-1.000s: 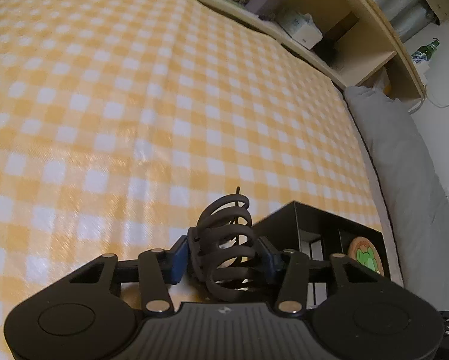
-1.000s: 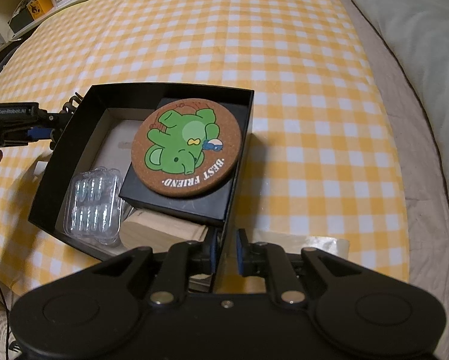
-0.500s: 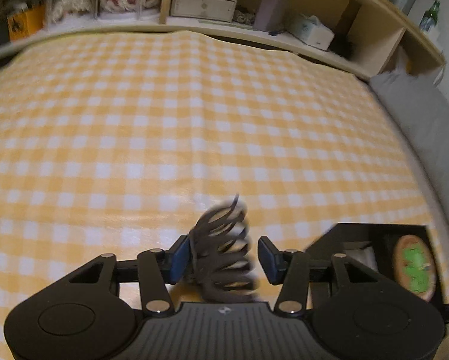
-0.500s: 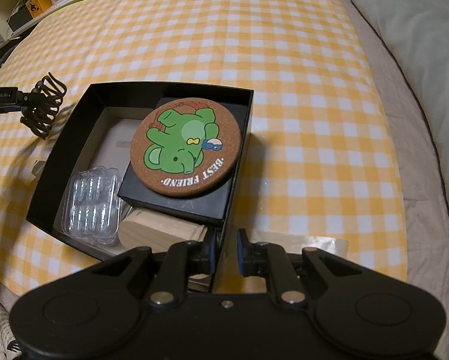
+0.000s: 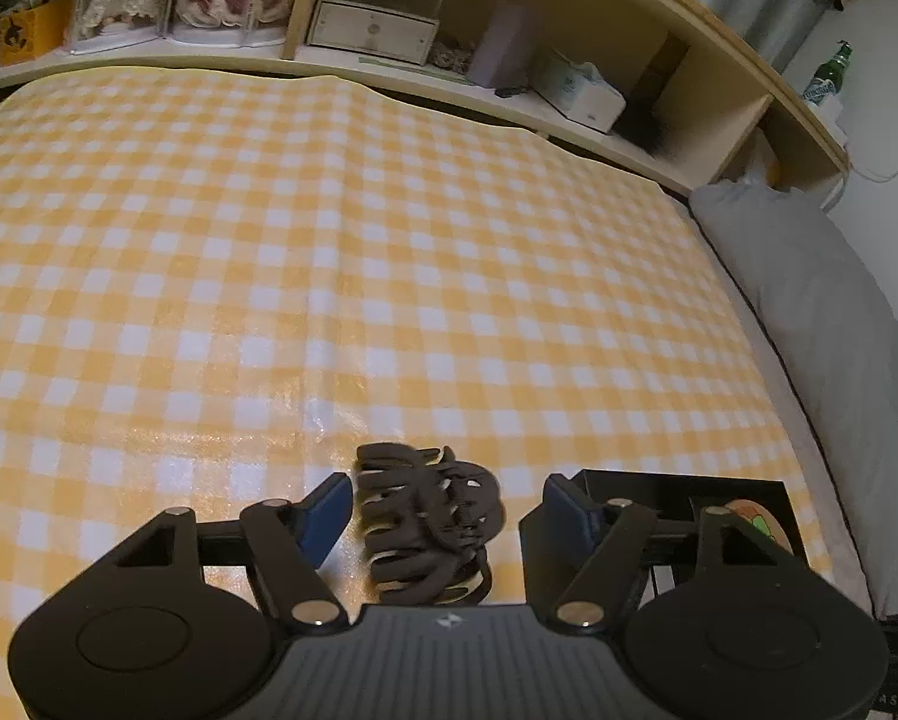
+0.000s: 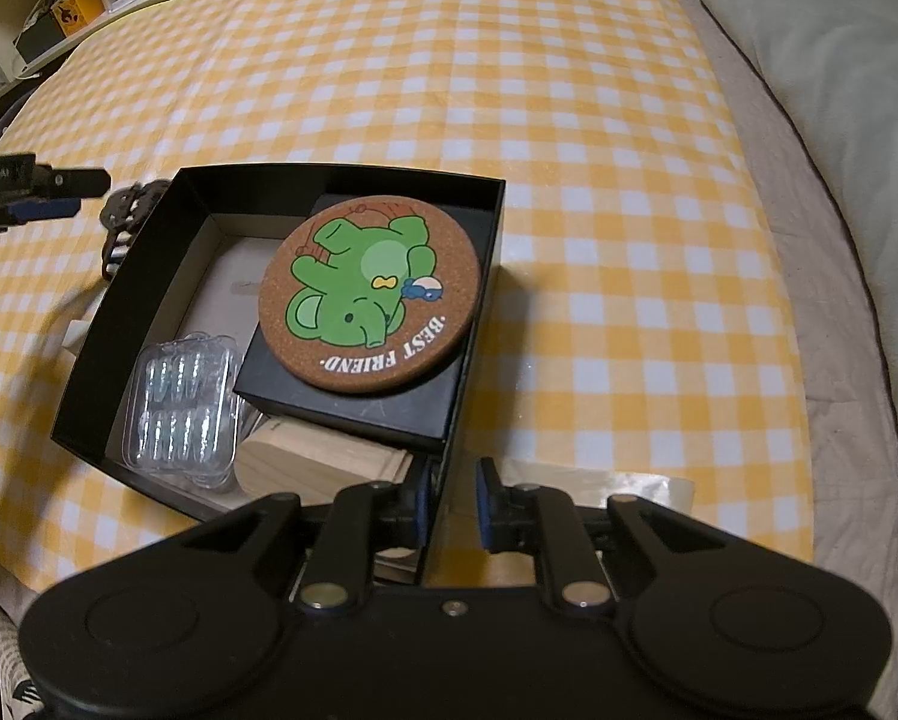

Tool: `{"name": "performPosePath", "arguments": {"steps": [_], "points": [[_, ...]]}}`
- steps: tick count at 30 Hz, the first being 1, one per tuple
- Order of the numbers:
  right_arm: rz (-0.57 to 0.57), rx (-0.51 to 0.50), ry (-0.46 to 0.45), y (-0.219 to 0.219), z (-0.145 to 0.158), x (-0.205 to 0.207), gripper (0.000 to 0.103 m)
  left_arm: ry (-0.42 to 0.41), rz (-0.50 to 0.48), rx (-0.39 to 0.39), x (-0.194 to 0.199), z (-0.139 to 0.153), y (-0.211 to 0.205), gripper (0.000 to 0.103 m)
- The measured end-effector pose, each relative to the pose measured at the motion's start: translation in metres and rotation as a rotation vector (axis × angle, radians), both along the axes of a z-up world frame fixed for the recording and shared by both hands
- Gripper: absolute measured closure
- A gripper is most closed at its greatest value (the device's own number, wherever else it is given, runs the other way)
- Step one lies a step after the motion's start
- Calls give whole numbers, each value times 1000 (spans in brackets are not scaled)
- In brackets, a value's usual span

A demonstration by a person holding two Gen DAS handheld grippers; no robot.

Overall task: Organize rigid objects
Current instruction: 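Lift the dark brown coil with the left gripper, then carry the coil with the left gripper over the black tray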

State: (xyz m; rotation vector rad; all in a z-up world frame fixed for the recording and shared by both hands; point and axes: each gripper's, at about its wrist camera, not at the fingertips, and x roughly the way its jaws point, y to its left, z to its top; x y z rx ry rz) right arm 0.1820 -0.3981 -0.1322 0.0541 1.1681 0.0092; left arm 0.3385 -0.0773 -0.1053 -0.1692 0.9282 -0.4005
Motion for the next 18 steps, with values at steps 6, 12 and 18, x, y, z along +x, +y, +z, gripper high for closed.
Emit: {"name": "performPosePath", "arguments": {"steps": [6,12,18], "points": [[8,-13,6,-1,-2,0,87,29,7,31,3,-17,-10,33],[10,-19,11,-1,-2,0,86,23,48,60,4,-26,-12,34],[8,-31,14,2,-2,2,86,2,85,31,7,-30,-8,54]]}}
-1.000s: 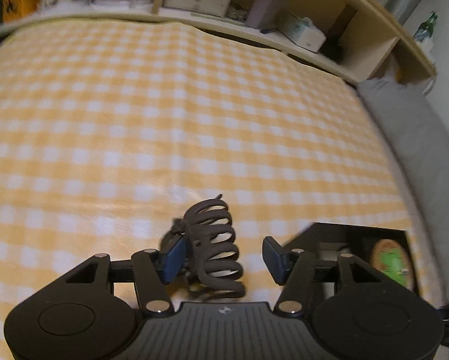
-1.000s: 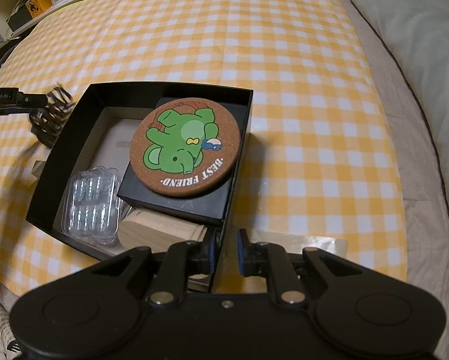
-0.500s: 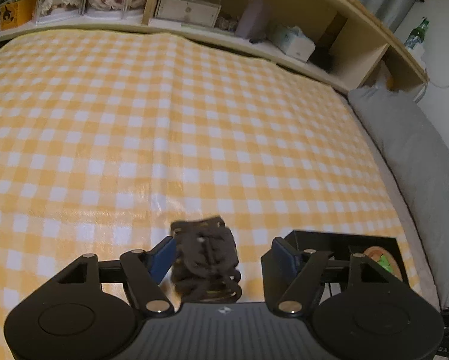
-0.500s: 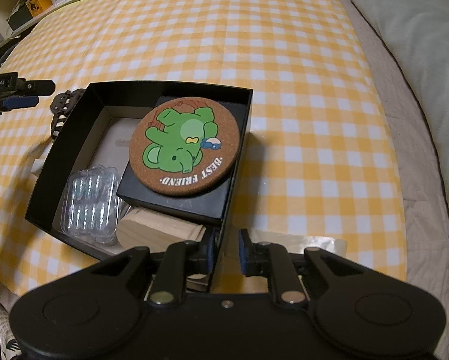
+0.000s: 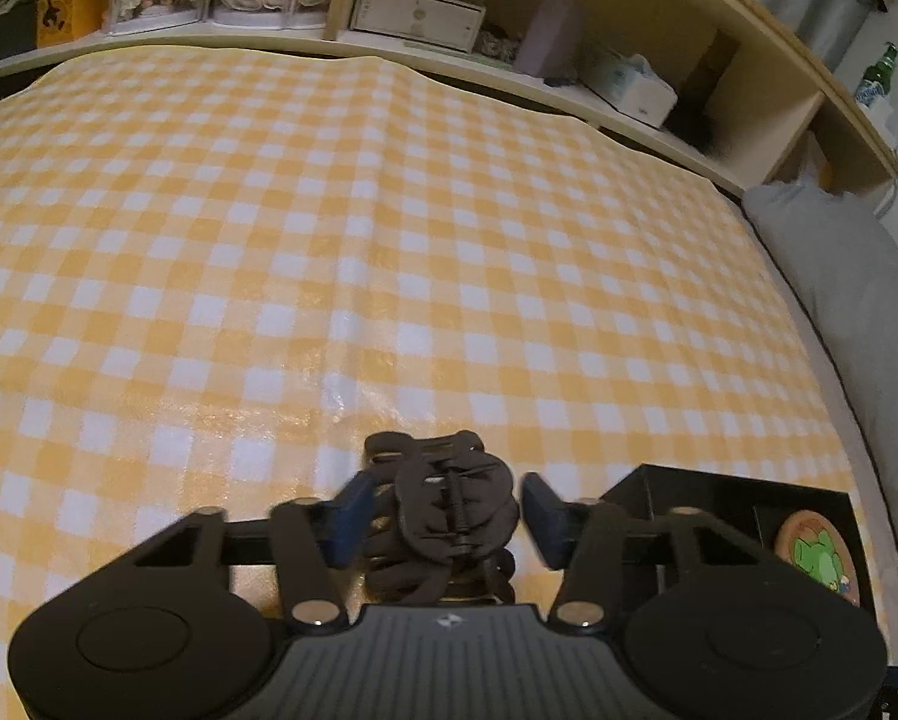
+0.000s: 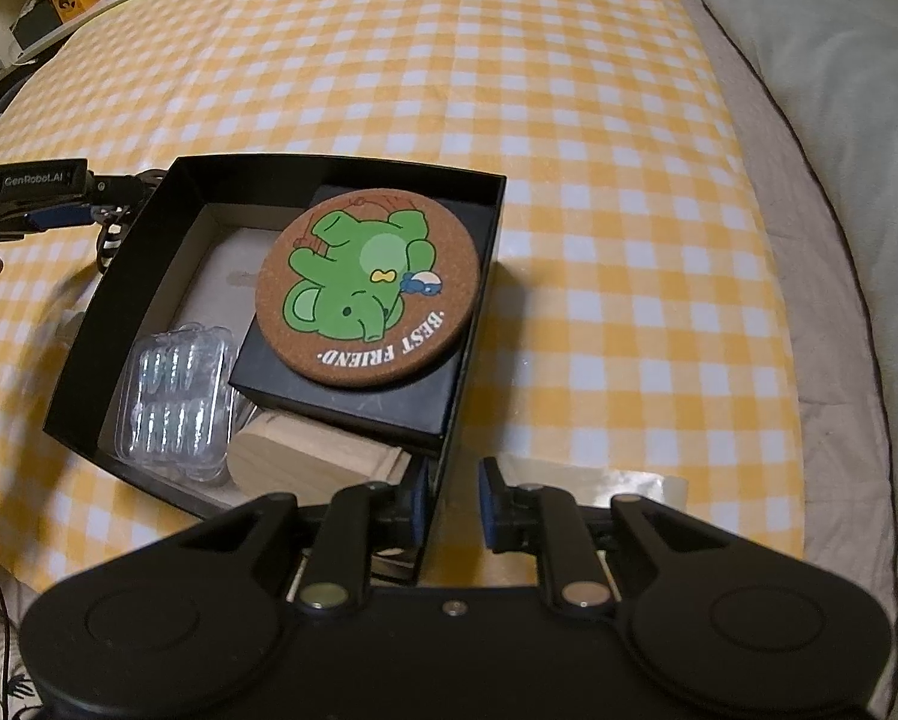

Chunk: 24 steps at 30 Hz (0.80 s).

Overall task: Organize rigid objects
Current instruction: 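Carry the coil with the left gripper over the black tray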

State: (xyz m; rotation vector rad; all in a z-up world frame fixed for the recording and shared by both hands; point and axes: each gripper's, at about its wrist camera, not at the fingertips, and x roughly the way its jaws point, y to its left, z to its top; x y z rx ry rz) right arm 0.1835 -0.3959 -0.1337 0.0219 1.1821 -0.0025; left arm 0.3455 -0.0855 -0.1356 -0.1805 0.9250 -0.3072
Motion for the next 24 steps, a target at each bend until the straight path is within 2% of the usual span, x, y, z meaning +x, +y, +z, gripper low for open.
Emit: {"name": "performPosePath", "arguments": {"steps": [4,8,16,24], "points": [[-8,3,-8,-1,1,1,87,-8,2,-11,-2,3,3,57],[-6,10,-17,0,3,4,94,5,8,-49,-3,9,6,57],[3,-1,-21,3,3,4,96,-20,3,-129,-9,34,5,58],[1,1,-20,2,3,4,96,-68,-104,-246,-31,73,-20,58]]}}
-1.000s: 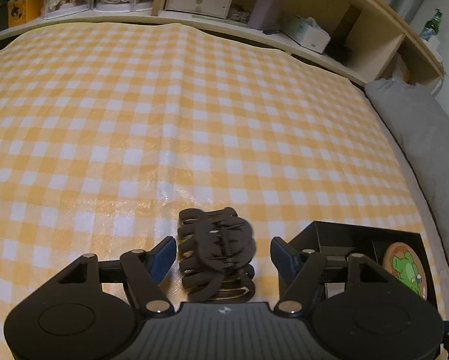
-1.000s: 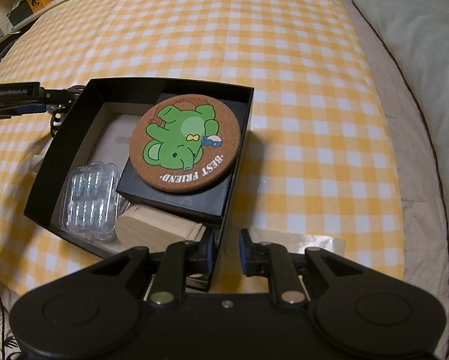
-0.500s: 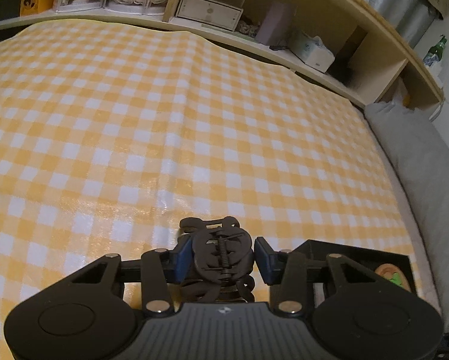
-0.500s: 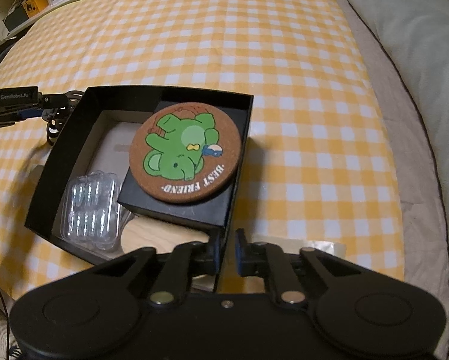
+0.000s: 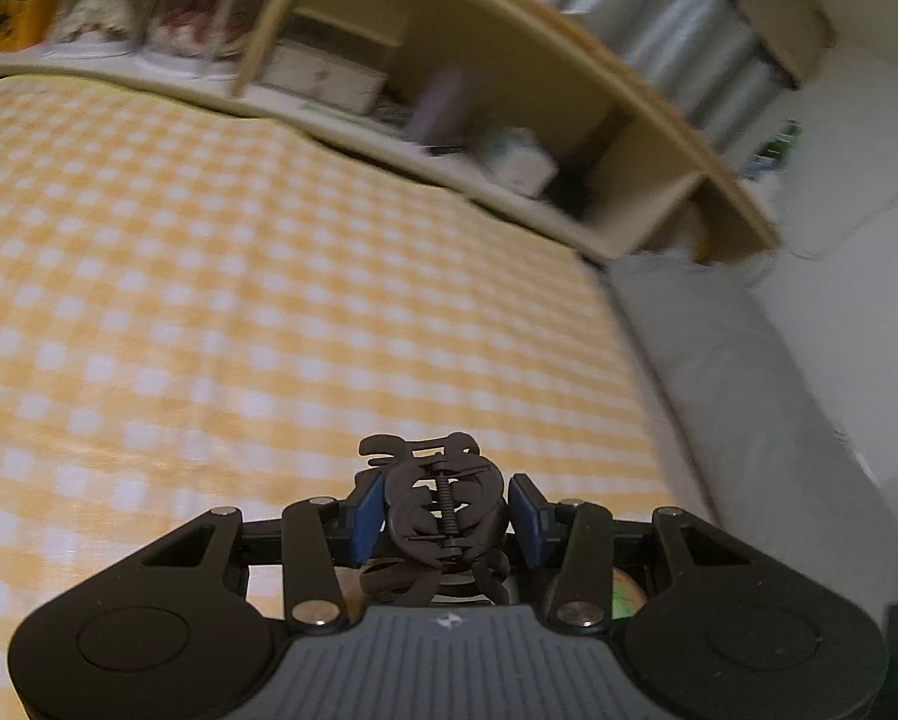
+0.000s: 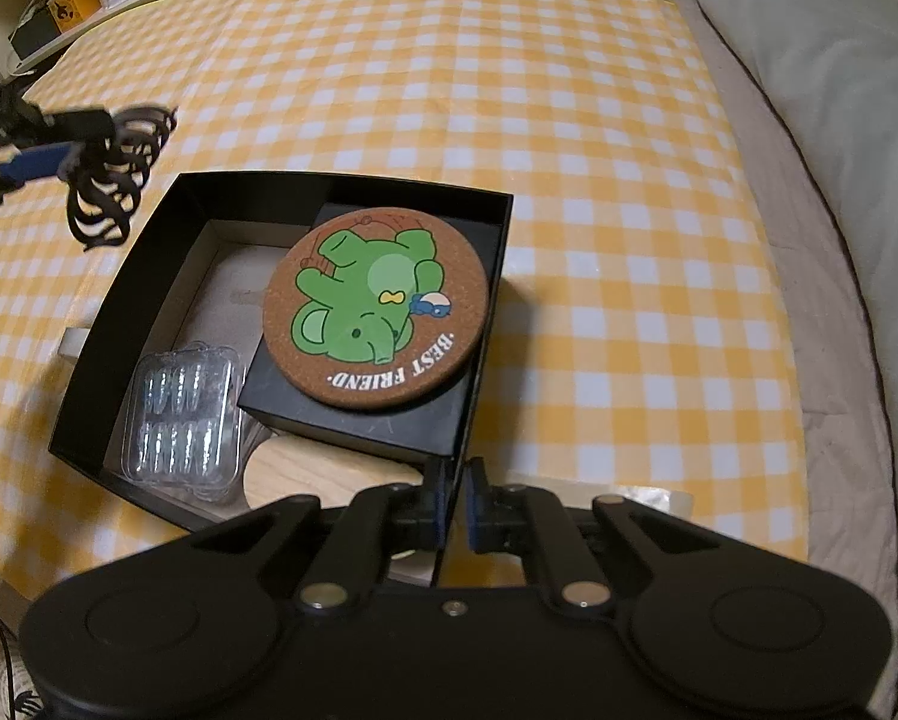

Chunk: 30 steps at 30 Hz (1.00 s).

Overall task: Organize rigid objects
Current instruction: 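Carry the coil with the left gripper over the black tray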

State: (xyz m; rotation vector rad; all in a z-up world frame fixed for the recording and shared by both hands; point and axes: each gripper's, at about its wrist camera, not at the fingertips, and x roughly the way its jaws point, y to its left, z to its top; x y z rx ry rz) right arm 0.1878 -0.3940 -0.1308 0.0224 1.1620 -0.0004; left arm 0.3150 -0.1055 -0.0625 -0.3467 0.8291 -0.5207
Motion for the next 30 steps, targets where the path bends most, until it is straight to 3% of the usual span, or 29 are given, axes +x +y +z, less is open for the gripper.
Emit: {"name": "performPosePath", "arguments": {"steps": [6,13,21,30], "points": [[1,2,0,1,0,-1,96,-18,-103,-9,-22,2,-30,57],[6,-4,0,1,0,-1,96,22,-139,58,-23,-28,-46,58],[8,-6,0,1,-1,-1,96,5,-133,128,-20,-50,-53,58],[11,-8,3,2,-1,-1,96,-30,-81,110,-18,-61,-48,57]]}}
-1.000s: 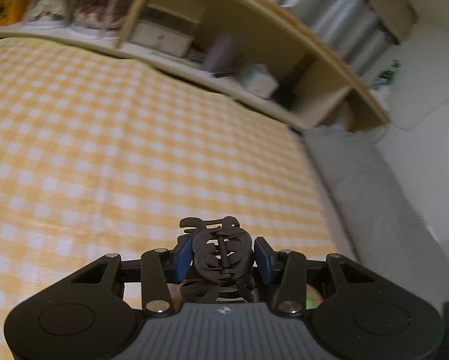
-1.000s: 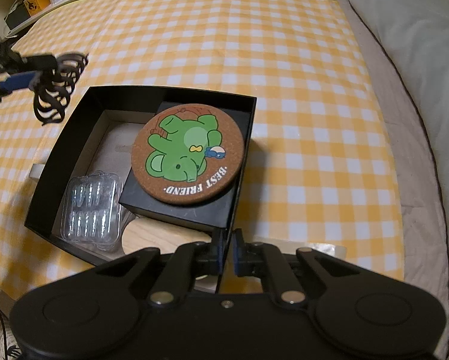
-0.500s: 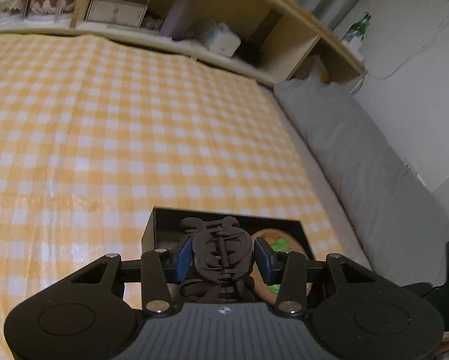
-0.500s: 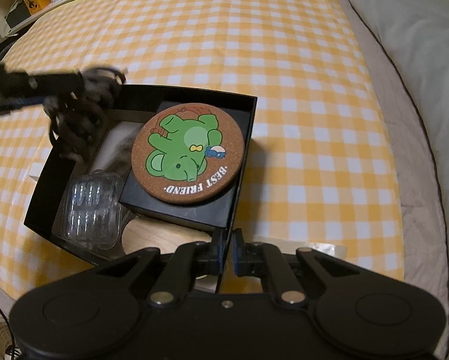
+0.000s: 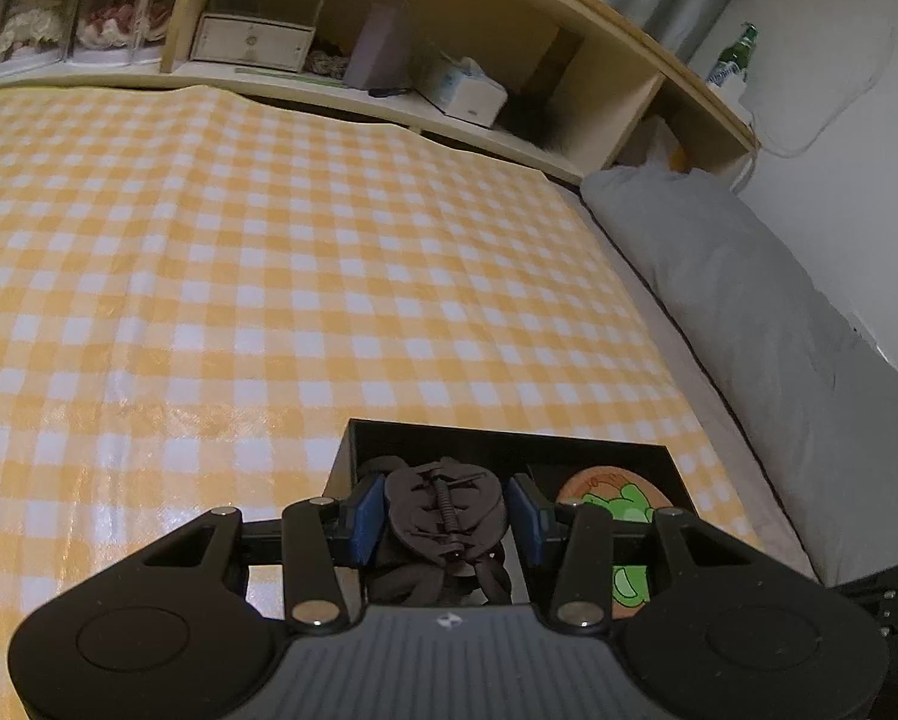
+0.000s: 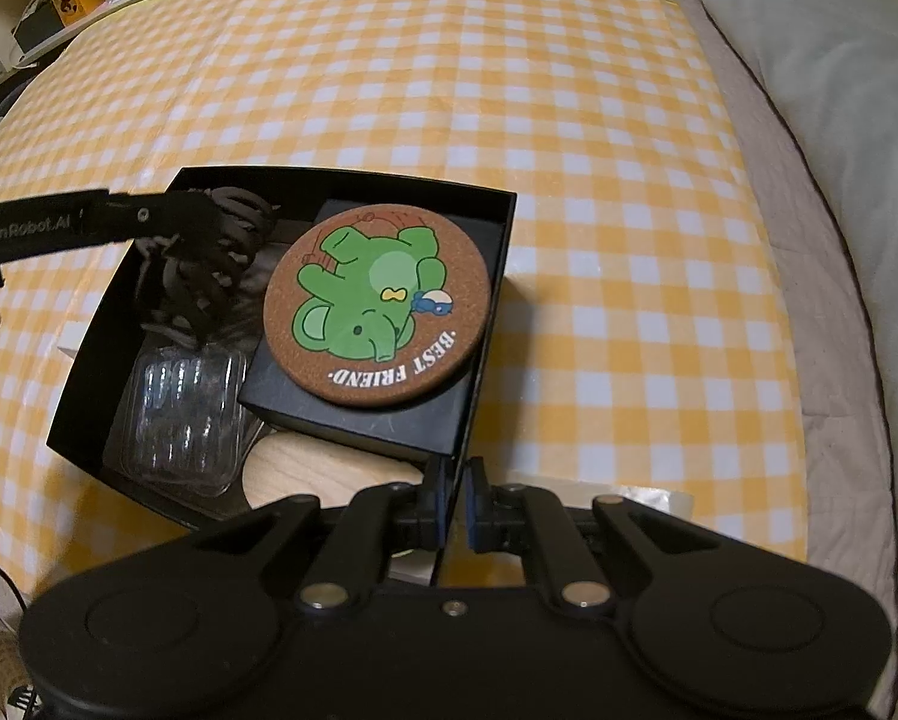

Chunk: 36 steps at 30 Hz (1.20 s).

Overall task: Organize rigid objects
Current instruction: 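Carry the coil with the left gripper over the black tray, then lower the coil into the tray beside the lid-box and open the left gripper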

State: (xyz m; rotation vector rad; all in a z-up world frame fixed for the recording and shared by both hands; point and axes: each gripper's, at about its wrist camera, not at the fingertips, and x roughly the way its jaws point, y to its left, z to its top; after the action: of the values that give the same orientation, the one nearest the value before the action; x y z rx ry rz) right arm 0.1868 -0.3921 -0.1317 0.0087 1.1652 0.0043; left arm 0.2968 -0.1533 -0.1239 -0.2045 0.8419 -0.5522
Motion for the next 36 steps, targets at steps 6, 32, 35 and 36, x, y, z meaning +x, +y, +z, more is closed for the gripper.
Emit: {"name": "performPosePath", "arguments": {"steps": [6,32,35,36], "points": [[5,-3,3,1,0,1,96,48,1,-24,0,-4,2,51],[9,4,5,-1,-1,0,96,200,-279,130,-27,0,-17,93],[9,4,5,-1,-1,0,96,184,-246,137,-23,-13,-15,94],[8,5,5,-1,0,0,96,170,-221,116,-21,-16,-13,95]]}}
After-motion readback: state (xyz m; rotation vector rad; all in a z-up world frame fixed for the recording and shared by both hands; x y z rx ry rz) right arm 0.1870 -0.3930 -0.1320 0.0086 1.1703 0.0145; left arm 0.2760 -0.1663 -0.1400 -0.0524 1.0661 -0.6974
